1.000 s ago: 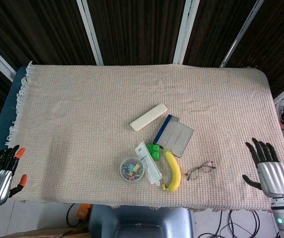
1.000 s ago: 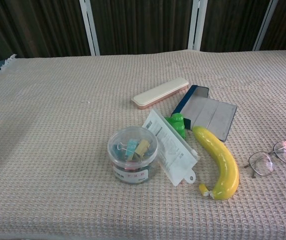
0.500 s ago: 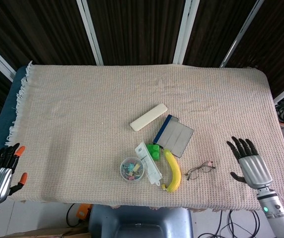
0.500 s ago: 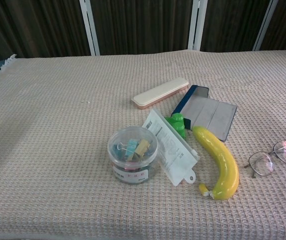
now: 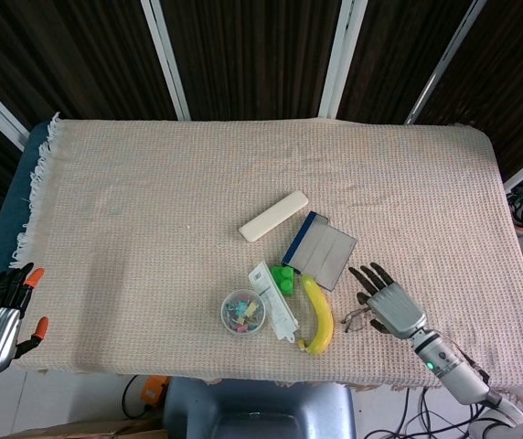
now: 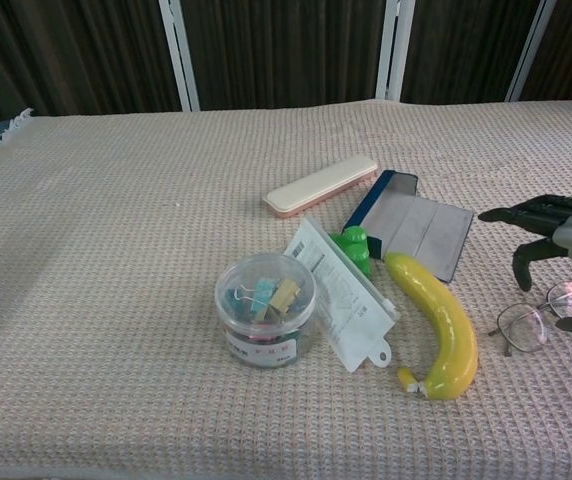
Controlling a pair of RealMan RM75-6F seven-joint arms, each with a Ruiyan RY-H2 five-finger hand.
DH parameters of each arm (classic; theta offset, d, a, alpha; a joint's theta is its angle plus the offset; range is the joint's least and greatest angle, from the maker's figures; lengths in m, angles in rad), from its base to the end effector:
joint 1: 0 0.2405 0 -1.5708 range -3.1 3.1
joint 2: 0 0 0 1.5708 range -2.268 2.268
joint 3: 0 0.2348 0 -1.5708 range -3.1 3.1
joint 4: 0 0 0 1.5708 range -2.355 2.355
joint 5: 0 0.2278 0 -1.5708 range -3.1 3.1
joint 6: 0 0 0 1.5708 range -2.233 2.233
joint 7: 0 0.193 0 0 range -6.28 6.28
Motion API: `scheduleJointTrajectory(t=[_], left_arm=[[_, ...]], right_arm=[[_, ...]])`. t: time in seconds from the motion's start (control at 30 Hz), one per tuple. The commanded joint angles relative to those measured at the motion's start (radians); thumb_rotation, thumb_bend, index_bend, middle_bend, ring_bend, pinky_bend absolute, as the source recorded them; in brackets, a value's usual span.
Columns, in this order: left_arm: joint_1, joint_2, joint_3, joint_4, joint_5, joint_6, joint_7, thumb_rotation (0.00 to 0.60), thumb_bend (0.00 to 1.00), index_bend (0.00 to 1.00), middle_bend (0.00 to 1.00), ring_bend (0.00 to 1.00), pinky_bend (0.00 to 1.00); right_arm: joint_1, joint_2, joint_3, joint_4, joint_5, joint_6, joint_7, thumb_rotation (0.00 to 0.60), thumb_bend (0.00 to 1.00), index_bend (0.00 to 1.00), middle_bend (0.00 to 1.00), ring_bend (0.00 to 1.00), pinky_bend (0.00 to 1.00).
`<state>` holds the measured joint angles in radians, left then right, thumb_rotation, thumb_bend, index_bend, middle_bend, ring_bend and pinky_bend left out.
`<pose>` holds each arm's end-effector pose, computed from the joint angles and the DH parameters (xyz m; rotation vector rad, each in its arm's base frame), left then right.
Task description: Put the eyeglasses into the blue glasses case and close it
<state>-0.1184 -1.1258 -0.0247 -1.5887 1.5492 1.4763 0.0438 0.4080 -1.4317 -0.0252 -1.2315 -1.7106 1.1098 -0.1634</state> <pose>-0.2899 0.2340 0.1237 -1.4817 -0.8382 -0.8900 -0.2620 -0.2913 -0.0207 2.0575 -0.6032 0.7045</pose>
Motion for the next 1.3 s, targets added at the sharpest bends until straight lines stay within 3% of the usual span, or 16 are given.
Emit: scheduleJointTrajectory(t=[0.03, 0.83, 1.3], left_arm=[[0.001, 0.002, 0.001, 0.0, 0.002, 0.002, -0.003, 0.6, 0.4, 0.0, 0.0, 0.0, 0.0], [0.0, 0.003, 0.002, -0.003, -0.004, -0.001, 0.003, 0.6, 0.4, 0.0, 0.0, 0.0, 0.0], [0.0, 0.006, 0.003, -0.005, -0.004, -0.002, 0.001, 0.6, 0.4, 0.0, 0.0, 0.0, 0.0]], right_arm=[[0.01, -0.015, -0.007, 0.016, -0.001, -0.006, 0.0, 0.6, 0.43, 0.62, 0.04, 0.0, 0.0], [0.036, -0.028, -0.025, 0.039, 0.056, -0.04, -0.029, 0.6, 0.55, 0.69, 0.06, 0.0, 0.0], [0.059, -0.022, -0.007, 0.045, 0.062, -0.022, -0.079, 0.6, 0.56, 0.71, 0.07, 0.0, 0.0]])
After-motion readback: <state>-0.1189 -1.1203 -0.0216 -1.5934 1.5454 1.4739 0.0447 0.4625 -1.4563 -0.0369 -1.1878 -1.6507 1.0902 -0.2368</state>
